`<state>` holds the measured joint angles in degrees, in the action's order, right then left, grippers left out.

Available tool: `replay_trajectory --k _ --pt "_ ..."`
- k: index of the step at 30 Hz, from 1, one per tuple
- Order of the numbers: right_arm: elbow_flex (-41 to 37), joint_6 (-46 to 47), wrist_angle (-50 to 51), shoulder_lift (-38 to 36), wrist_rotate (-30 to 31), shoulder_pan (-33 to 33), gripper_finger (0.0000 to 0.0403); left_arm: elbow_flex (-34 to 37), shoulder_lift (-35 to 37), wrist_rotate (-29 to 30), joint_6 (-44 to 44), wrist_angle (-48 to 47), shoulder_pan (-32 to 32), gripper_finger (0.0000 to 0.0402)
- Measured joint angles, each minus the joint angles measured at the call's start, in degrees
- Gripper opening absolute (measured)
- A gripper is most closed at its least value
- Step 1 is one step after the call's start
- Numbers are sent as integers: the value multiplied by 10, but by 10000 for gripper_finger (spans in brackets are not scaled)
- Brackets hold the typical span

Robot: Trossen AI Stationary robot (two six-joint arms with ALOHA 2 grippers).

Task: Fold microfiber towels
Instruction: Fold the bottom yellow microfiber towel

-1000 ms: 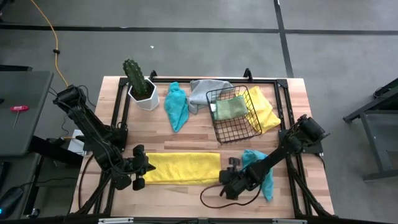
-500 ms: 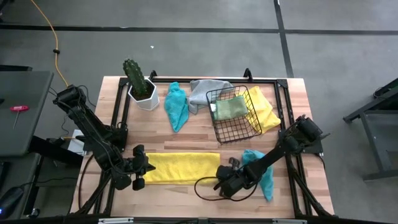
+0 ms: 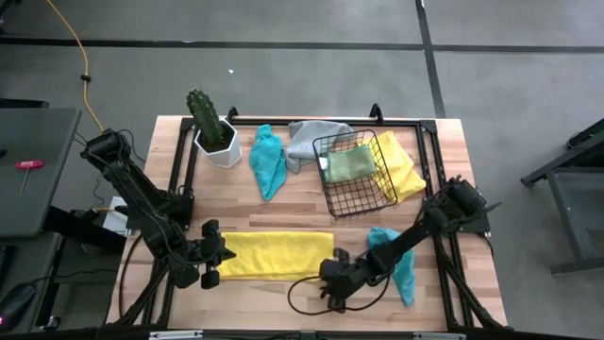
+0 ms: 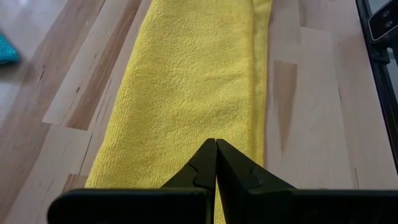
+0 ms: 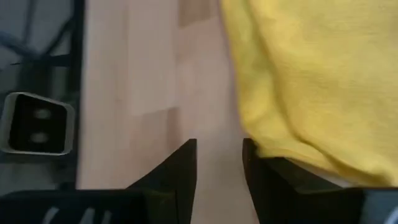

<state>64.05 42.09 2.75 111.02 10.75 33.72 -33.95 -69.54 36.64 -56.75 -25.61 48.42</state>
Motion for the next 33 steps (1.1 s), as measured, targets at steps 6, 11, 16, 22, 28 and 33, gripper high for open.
replay_trajectory --k 6,11,16,22,28,33 --pt "0 66 36 0 -122 -1 121 0 0 0 5 0 0 0" --pt "0 99 61 0 -184 4 121 0 0 0 5 0 0 0" --pt "1 75 100 -2 -114 5 120 0 0 0 5 0 0 0" --pt "2 27 126 -3 -70 4 120 0 0 0 5 0 0 0" --pt "1 55 212 -23 -31 4 117 0 0 0 11 0 0 0" --pt "0 35 224 -47 62 11 104 0 0 -1 61 9 1 0"
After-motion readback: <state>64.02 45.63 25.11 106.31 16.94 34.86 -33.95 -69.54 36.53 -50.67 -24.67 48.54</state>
